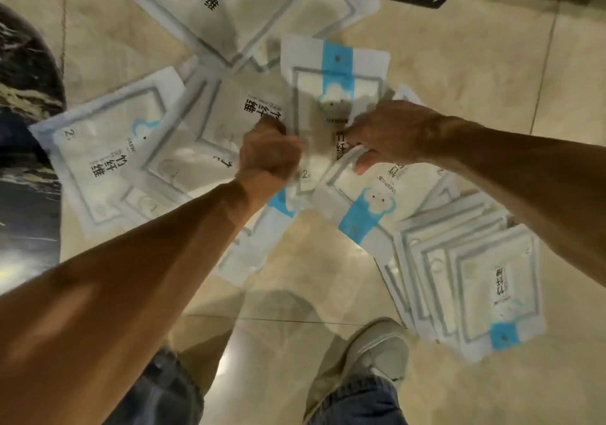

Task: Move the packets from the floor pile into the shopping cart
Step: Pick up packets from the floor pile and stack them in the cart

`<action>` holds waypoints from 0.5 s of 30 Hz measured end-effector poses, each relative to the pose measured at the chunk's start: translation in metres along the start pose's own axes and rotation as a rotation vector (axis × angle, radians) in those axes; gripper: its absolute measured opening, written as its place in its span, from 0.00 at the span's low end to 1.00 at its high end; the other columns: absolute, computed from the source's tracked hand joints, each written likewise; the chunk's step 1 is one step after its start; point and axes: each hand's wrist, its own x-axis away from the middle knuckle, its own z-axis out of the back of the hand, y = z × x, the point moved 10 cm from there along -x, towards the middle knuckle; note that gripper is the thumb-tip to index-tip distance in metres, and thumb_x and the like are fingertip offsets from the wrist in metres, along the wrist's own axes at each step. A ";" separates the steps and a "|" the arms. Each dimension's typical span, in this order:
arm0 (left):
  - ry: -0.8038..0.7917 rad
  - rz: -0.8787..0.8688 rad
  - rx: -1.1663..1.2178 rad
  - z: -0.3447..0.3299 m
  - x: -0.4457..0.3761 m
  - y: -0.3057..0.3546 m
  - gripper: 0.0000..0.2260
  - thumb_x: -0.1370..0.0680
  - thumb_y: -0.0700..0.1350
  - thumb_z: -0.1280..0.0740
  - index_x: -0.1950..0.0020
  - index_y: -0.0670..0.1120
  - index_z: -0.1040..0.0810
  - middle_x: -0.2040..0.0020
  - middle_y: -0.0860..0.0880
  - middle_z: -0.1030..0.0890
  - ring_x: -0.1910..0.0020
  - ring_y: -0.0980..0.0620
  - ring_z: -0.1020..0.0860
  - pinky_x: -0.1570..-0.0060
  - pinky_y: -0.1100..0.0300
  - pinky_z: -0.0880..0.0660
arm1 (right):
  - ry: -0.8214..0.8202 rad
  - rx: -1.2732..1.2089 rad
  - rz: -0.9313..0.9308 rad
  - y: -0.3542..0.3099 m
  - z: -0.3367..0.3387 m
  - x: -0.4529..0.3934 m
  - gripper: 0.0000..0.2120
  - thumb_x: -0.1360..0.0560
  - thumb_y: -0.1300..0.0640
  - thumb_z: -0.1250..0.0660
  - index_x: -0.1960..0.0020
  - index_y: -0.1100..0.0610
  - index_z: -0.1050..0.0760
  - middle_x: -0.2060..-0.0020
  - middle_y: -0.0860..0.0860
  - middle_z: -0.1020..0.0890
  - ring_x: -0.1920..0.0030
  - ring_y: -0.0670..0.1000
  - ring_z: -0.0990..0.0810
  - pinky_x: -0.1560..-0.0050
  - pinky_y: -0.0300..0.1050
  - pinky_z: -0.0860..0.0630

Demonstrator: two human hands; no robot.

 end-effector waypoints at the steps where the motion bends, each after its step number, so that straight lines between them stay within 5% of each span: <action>1: -0.015 -0.006 0.128 -0.001 0.000 0.002 0.05 0.25 0.40 0.34 0.50 0.45 0.26 0.53 0.47 0.22 0.52 0.46 0.25 0.58 0.63 0.28 | -0.041 -0.049 -0.021 0.005 -0.008 0.005 0.23 0.24 0.39 0.30 0.36 0.52 0.25 0.44 0.53 0.18 0.42 0.59 0.19 0.48 0.47 0.30; 3: -0.090 -0.002 0.358 -0.011 -0.004 0.004 0.10 0.29 0.41 0.32 0.50 0.43 0.28 0.54 0.46 0.21 0.53 0.47 0.22 0.58 0.65 0.23 | -0.082 -0.106 -0.046 0.012 -0.022 0.012 0.22 0.24 0.45 0.27 0.34 0.52 0.27 0.41 0.55 0.20 0.41 0.58 0.20 0.47 0.49 0.27; 5: -0.227 0.038 0.468 -0.028 -0.009 0.003 0.17 0.29 0.42 0.25 0.43 0.41 0.25 0.49 0.43 0.17 0.49 0.44 0.17 0.51 0.54 0.18 | -0.120 -0.135 -0.072 0.015 -0.033 0.019 0.26 0.23 0.49 0.26 0.28 0.53 0.28 0.36 0.55 0.22 0.36 0.57 0.22 0.41 0.50 0.27; 8: -0.319 -0.064 0.386 -0.040 -0.013 0.018 0.10 0.26 0.40 0.22 0.48 0.41 0.18 0.55 0.47 0.14 0.56 0.51 0.15 0.55 0.59 0.19 | -0.158 -0.180 -0.130 0.018 -0.044 0.028 0.25 0.21 0.50 0.28 0.27 0.54 0.29 0.34 0.54 0.22 0.34 0.56 0.23 0.37 0.48 0.28; 12: -0.170 -0.189 0.339 -0.008 -0.020 0.027 0.09 0.22 0.36 0.29 0.44 0.43 0.24 0.53 0.50 0.18 0.55 0.56 0.18 0.55 0.64 0.19 | -0.071 -0.305 -0.214 0.034 -0.030 0.050 0.25 0.18 0.52 0.33 0.22 0.50 0.34 0.32 0.54 0.23 0.34 0.58 0.23 0.41 0.47 0.30; 15: -0.063 -0.182 0.360 0.042 -0.022 0.014 0.15 0.22 0.40 0.28 0.37 0.43 0.26 0.44 0.46 0.18 0.50 0.52 0.17 0.55 0.57 0.18 | 0.041 -0.434 -0.338 0.057 -0.010 0.077 0.20 0.17 0.53 0.34 0.26 0.50 0.31 0.40 0.55 0.18 0.41 0.61 0.22 0.46 0.47 0.29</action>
